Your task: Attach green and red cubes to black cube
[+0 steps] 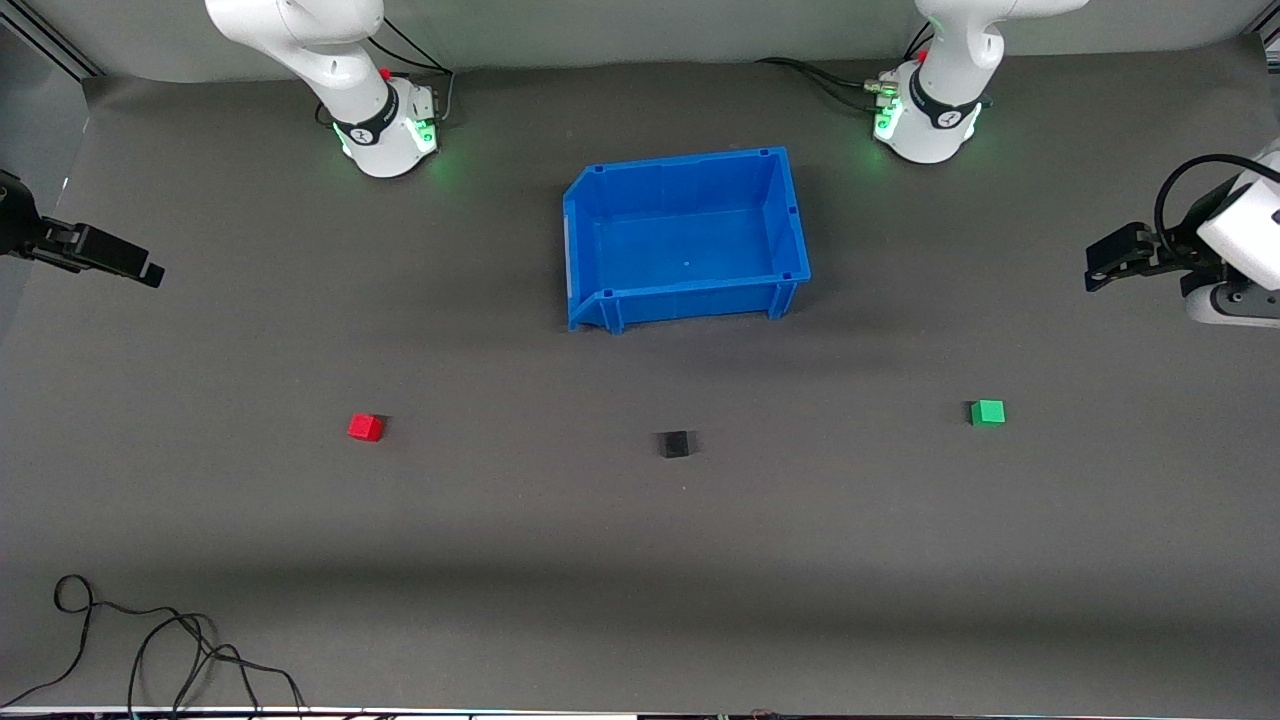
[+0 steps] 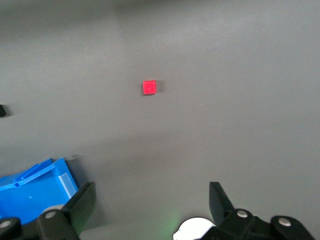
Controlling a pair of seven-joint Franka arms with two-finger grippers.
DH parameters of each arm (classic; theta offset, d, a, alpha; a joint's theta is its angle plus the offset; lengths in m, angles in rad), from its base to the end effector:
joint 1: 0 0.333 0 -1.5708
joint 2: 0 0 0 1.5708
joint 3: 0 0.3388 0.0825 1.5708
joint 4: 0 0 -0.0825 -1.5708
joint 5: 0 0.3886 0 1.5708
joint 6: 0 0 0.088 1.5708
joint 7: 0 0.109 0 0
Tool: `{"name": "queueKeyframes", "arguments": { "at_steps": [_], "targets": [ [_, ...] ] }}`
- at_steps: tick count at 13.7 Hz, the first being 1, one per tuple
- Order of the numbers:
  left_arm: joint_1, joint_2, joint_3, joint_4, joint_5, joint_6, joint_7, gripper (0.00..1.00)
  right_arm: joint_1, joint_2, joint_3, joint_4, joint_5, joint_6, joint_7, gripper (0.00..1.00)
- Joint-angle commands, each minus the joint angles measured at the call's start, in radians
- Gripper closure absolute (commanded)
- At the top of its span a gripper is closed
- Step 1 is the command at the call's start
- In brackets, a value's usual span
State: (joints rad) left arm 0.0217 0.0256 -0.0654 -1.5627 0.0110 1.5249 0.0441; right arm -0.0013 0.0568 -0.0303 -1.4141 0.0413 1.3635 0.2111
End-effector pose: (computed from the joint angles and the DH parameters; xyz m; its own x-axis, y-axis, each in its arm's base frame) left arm 0.5616 -0.0228 0.6309 0.9942 -0.0872 -0.0637 -0.0878 -0.9961 -0.0065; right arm 0.5557 -0.0118 0.6697 0.9662 -0.2318 -0.1129 -0.2351 -0.9718 -0.0161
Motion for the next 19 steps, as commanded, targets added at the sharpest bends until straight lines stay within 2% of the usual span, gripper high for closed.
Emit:
{"name": "queueKeyframes", "arguments": {
  "at_steps": [1,8,13,15,17,19],
  "targets": [
    [0.003,-0.019,0.001,-0.008,0.014,0.001,0.008,0.00,-0.016,-0.029,0.020,-0.031,-0.014,0.014,-0.010,0.00],
    [0.006,-0.007,0.012,0.012,0.000,-0.020,-0.047,0.00,-0.019,-0.029,0.029,-0.066,-0.015,0.034,-0.024,0.00],
    [0.093,0.004,0.024,0.009,-0.008,-0.023,-0.402,0.00,-0.025,-0.026,0.029,-0.063,-0.020,0.034,0.004,0.00],
    [0.107,0.016,0.024,0.006,-0.008,-0.020,-0.630,0.00,-0.025,-0.023,0.029,-0.062,-0.014,0.034,0.110,0.01],
    [0.107,0.040,0.022,-0.002,-0.019,-0.002,-0.882,0.00,-0.023,-0.023,0.030,-0.059,-0.003,0.034,0.380,0.01],
    [0.122,0.063,0.024,-0.017,-0.086,0.047,-1.027,0.00,-0.023,-0.023,0.030,-0.059,0.029,0.031,0.606,0.01]
  ]
}}
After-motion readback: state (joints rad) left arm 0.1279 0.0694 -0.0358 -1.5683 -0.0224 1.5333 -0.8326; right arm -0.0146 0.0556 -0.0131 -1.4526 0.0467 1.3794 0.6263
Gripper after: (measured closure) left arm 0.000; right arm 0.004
